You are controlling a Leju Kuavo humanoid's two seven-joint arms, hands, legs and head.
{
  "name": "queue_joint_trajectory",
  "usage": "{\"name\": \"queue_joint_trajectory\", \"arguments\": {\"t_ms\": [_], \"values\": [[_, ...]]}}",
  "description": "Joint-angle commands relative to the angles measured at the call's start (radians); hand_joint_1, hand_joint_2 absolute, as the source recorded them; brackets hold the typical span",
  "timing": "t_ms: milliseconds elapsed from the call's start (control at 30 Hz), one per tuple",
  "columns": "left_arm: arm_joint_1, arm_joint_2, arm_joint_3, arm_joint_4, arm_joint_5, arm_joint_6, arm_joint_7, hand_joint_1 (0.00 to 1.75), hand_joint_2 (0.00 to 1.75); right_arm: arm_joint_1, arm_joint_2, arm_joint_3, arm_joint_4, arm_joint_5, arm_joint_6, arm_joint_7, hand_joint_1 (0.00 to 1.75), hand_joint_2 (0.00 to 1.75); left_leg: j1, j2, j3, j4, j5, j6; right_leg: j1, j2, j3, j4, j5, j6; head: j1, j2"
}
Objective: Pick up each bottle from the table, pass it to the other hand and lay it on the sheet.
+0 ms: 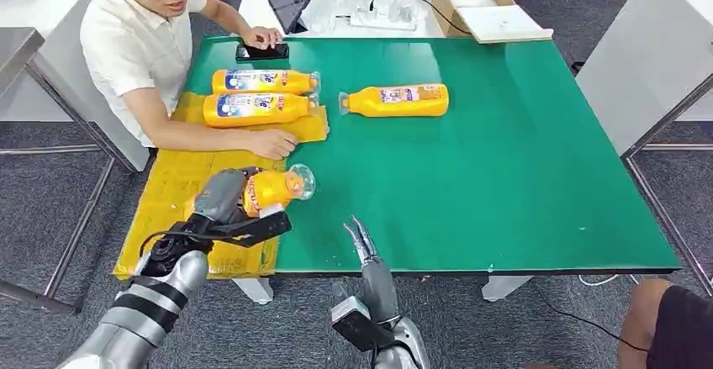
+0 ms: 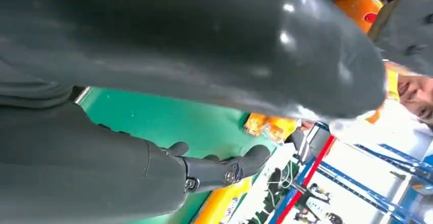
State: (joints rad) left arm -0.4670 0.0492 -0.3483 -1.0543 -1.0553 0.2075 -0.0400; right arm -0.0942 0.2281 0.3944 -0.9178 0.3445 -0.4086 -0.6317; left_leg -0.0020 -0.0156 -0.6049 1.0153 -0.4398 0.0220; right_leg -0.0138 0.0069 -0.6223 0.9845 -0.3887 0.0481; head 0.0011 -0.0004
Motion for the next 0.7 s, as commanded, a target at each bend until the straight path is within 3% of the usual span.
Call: {"name": "queue_joint_trajectory", "arguments": {"t_ms": [33,333,533,700], "values": [[-0.310,0.006,-0.121,0.399,-0.135,-0.100,0.119,1.75,1.75,-0.038,0.014,-0.041,0.067,0.021,0.025,0.009,0.00,0.00,0.002,-0.004,0.002,0.001,0.000,-0.002,0.002,-0.006,0.004,0.001,-0.002,-0.002,0.000,0.000],[-0.320,-0.003,-0.120,0.435,-0.140,-0.077,0.114,1.75,1.75,-0.040,0.016,-0.041,0.071,0.022,0.024,0.010,0.00,0.00,0.001,0.000,0.003,0.000,-0.001,-0.001,0.001,-0.001,0.003,0.000,-0.001,-0.001,0.000,0.000],[-0.373,-0.049,-0.072,0.651,-0.049,-0.202,0.056,1.75,1.75,-0.065,0.024,-0.043,0.122,0.018,0.023,-0.004,0.00,0.00,0.001,0.001,0.005,0.000,-0.001,-0.002,0.001,-0.001,0.005,0.000,-0.001,-0.002,0.000,0.000],[-0.344,-0.054,-0.066,0.680,-0.019,-0.216,0.011,1.75,1.75,-0.068,0.024,-0.048,0.150,0.006,0.016,-0.019,0.00,0.00,0.001,0.001,0.005,-0.001,-0.001,-0.002,0.001,-0.001,0.006,-0.001,-0.001,-0.002,0.000,0.000]]}}
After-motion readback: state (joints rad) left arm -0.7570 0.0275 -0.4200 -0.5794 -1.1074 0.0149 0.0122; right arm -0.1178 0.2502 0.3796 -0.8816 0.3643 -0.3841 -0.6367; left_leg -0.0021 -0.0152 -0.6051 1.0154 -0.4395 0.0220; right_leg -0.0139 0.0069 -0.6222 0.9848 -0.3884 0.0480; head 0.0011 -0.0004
